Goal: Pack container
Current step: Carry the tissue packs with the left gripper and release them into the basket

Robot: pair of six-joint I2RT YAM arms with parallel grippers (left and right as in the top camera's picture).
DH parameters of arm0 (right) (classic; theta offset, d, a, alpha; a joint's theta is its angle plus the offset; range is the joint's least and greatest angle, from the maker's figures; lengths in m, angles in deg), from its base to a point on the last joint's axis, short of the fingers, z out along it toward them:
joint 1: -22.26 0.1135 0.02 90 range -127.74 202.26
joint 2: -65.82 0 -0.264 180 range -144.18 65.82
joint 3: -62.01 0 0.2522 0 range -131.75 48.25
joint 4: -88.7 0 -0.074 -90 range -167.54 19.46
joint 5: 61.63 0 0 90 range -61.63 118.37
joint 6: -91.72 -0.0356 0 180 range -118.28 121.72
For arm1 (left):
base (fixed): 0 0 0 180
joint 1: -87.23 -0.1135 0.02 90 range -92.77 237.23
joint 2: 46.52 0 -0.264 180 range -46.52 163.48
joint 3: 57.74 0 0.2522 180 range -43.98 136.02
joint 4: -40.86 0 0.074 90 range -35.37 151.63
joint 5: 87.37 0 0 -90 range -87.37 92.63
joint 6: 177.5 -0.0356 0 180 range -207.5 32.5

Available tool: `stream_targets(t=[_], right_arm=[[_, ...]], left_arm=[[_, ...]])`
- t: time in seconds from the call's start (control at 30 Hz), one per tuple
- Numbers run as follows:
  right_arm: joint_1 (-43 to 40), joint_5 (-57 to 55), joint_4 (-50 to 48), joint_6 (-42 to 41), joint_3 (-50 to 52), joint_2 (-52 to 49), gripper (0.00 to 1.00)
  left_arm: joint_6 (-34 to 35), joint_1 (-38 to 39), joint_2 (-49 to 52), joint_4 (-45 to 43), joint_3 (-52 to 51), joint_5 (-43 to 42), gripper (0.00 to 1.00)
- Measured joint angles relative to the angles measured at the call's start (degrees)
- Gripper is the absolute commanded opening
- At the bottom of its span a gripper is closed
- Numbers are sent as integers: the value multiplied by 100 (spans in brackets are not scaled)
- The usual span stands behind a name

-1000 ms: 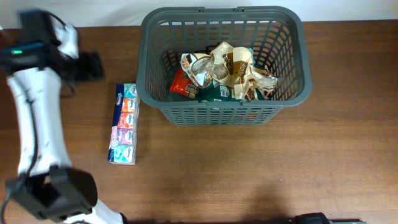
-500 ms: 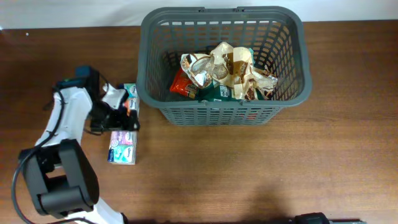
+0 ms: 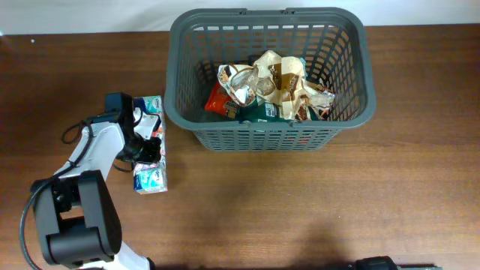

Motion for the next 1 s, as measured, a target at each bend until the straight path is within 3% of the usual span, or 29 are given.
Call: stream_targets(t=[0.17, 0.37, 0.53, 0.63, 0.77, 0.87, 0.93, 1.0], right_arm=[[0, 0, -76, 24, 0, 0, 4], [0, 0, -116, 83, 0, 0, 4], [0, 0, -111, 103, -2, 0, 4], [0, 0, -111, 118, 0, 0, 4], [0, 0, -114, 118, -2, 0, 4], [0, 0, -111, 118, -2, 0, 5], [0, 0, -107, 111, 0, 0, 19], [0, -11, -70, 127, -2, -2, 42]], left_arm=[[20, 2, -15, 28, 363, 219, 2], [-37, -13, -354, -649, 2258, 44, 2], [-103, 55, -920, -1670, 3991, -1729, 1], [-138, 398, -1237, -2090, 4350, -2885, 2], [-461, 1364, -1298, -1628, 4433, -3969, 2], [-949, 2041, -962, -898, 4402, -4203, 1], [-1325, 2465, -590, -308, 4376, -4037, 2], [-1602, 2813, -199, 59, 4358, -3654, 2]])
